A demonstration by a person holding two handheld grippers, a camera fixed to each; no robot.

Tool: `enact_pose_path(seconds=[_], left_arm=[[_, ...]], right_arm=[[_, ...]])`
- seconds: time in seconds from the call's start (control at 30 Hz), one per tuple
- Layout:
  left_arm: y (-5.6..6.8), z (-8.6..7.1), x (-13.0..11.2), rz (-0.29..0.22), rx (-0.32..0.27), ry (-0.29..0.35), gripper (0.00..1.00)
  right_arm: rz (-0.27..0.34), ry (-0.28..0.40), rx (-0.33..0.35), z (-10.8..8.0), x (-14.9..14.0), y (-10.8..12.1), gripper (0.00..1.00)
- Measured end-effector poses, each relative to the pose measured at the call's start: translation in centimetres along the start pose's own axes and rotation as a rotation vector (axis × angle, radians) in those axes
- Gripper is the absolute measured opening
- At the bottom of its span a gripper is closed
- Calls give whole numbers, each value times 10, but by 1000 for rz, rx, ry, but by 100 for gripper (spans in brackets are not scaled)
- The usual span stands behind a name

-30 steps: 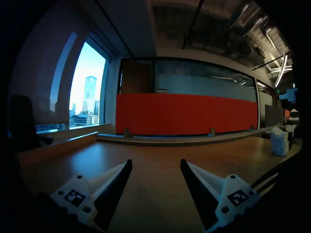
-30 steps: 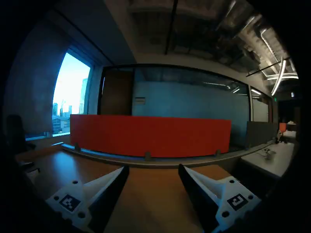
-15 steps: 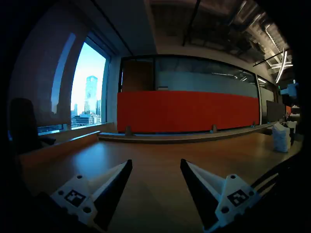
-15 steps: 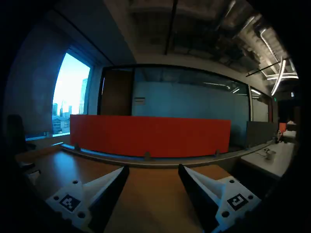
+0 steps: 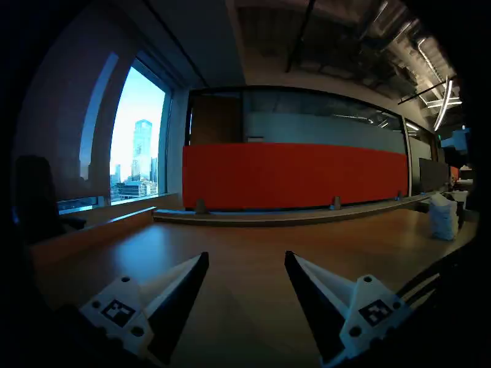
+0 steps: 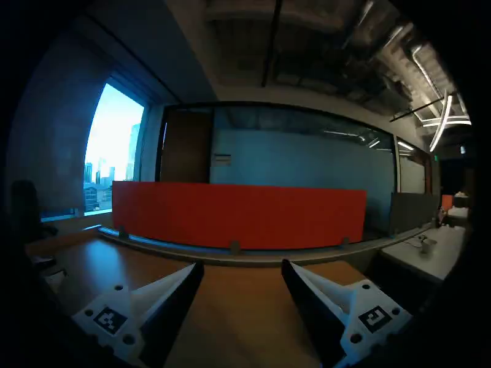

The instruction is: Fold towel

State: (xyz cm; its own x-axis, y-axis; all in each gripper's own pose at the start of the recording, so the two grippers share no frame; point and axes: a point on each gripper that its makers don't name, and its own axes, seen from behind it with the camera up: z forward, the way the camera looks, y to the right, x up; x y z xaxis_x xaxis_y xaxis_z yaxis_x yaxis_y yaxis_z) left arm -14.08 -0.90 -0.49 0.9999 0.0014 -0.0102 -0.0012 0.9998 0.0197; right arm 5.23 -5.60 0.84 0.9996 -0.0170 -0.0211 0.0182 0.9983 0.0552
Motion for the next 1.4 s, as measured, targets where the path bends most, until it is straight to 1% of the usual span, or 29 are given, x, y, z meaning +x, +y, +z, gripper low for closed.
enact_pose_path(seconds=[0.37,0.57,0.67,0.87,1.0,1.27,1.4], left_arm=[[-1,0,0,2,0,-2,93],[-1,0,0,2,-1,-1,92],[-1,0,-1,2,-1,-1,93],[-1,-1,-1,1,0,-1,93],[0,-1,-2,1,0,-1,93],[0,0,-3,1,0,-1,93],[0,0,-3,1,0,-1,92]], right_arm=[[-3,13,0,2,5,2,98],[-16,38,-14,3,5,12,99],[-18,40,-25,4,-1,19,99],[0,38,-33,6,-19,29,99],[14,33,-35,7,-38,37,99],[33,25,-75,4,-76,58,99],[37,19,-63,1,-93,59,99]])
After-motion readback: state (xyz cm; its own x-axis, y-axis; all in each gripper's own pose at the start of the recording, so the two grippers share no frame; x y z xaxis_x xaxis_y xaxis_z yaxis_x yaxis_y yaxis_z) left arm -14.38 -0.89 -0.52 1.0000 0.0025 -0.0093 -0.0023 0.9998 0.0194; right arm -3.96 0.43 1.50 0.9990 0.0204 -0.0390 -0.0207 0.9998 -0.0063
